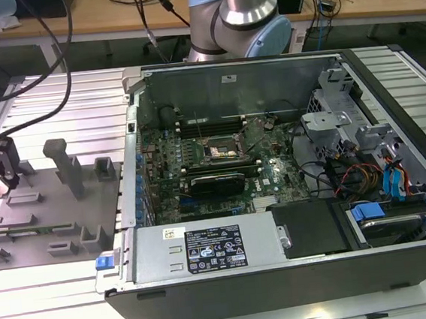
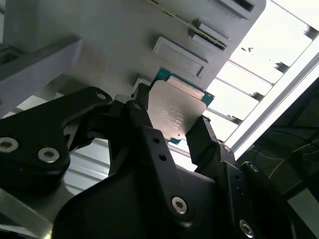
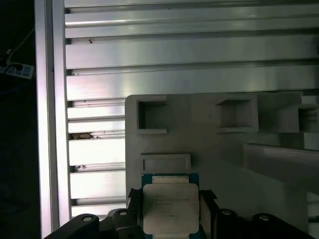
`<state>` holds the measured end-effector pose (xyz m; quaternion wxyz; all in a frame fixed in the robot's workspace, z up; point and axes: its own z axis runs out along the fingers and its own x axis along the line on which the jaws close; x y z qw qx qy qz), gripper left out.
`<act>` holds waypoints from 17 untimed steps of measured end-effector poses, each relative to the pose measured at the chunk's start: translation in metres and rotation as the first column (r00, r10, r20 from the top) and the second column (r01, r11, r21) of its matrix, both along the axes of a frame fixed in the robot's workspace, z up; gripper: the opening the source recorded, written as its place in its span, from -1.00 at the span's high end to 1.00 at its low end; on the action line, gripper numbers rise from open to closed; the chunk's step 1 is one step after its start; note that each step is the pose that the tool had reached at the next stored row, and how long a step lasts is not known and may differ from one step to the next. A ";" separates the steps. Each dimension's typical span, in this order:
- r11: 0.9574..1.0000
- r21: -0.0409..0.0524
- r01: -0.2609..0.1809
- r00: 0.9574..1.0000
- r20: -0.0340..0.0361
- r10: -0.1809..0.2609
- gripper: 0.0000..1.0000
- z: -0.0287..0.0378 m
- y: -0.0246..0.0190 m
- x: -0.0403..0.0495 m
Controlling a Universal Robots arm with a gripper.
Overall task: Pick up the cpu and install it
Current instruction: 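Pick up the cpu and move it towards the insertion slot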
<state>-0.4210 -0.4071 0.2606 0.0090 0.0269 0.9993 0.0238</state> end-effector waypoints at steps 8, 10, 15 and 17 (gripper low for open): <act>1.000 0.000 0.000 1.000 0.000 0.000 -0.09 0.0166 0.0004 0.0003; 1.000 0.000 0.000 1.000 0.000 0.000 -0.09 0.0279 0.0009 0.0002; 1.000 0.000 0.000 1.000 0.000 0.000 -0.09 0.0388 0.0012 0.0002; 1.000 0.000 0.000 1.000 0.000 0.000 -0.09 0.0434 0.0013 0.0002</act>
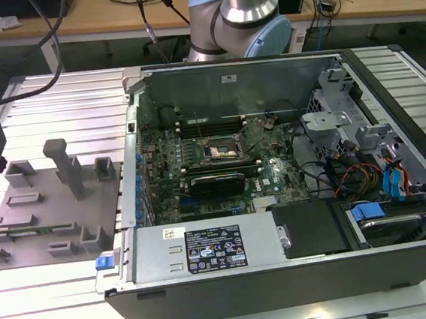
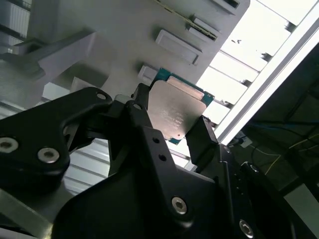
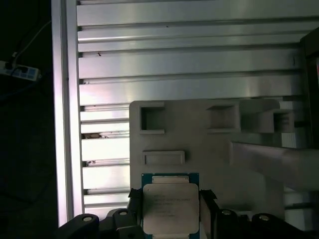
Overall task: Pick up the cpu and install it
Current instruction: 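Pick up the cpu and move it towards the insertion slot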
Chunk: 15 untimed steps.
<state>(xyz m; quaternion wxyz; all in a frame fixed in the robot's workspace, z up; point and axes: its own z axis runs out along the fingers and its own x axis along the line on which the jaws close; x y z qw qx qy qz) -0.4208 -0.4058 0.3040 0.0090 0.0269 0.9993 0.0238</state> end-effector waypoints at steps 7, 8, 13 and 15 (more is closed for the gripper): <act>1.000 0.000 0.000 1.000 0.000 0.000 -0.09 0.0181 0.0002 0.0000; 1.000 0.000 0.000 1.000 0.000 0.000 -0.09 0.0198 0.0001 0.0000; 1.000 0.000 0.000 1.000 0.000 0.000 -0.09 0.0298 0.0002 0.0000; 1.000 0.000 0.000 1.000 0.000 0.000 -0.09 0.0389 0.0002 0.0000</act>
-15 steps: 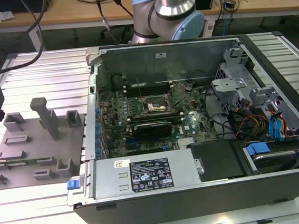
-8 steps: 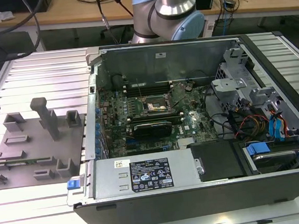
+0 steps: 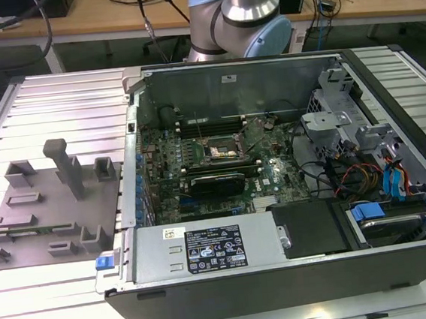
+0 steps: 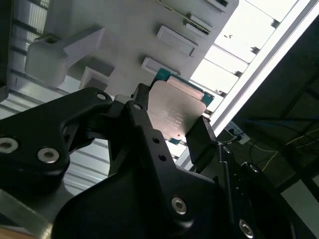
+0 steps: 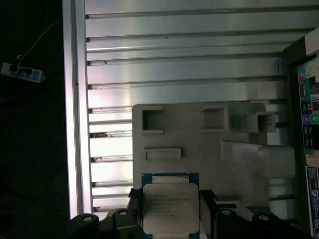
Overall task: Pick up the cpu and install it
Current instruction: 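Pick up the cpu and move it towards the insertion slot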
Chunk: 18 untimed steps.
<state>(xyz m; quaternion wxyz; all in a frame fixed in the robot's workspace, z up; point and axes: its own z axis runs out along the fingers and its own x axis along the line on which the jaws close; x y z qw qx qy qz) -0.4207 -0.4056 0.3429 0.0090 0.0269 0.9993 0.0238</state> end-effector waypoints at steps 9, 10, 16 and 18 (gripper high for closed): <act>1.000 0.000 0.000 1.000 0.000 0.000 -0.09 0.0225 0.0003 0.0000; 1.000 0.000 0.000 1.000 0.000 0.000 -0.09 0.0242 0.0003 0.0000; 1.000 0.000 0.000 1.000 0.000 0.000 -0.09 0.0365 0.0005 0.0000; 1.000 0.000 0.000 1.000 0.000 0.000 -0.09 0.0402 0.0006 0.0000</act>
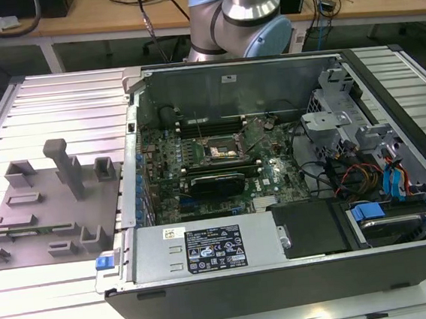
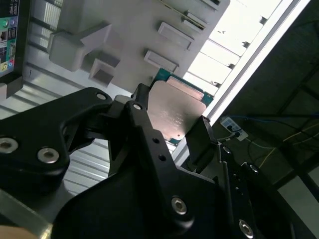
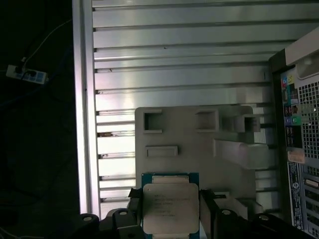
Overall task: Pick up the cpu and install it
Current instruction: 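Pick up the cpu and move it towards the insertion slot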
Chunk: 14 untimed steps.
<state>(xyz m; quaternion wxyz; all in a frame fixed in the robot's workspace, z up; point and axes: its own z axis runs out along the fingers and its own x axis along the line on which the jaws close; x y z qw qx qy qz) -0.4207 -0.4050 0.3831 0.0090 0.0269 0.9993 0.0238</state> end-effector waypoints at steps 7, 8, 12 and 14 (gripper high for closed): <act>1.000 0.000 0.000 1.000 0.000 0.000 -0.09 0.0146 0.0002 0.0000; 1.000 0.000 0.000 1.000 0.000 0.000 -0.09 0.0168 0.0003 0.0000; 1.000 0.000 0.000 1.000 0.000 0.000 -0.09 0.0269 0.0004 0.0000; 1.000 0.000 0.000 1.000 0.000 0.000 -0.09 0.0317 0.0004 0.0001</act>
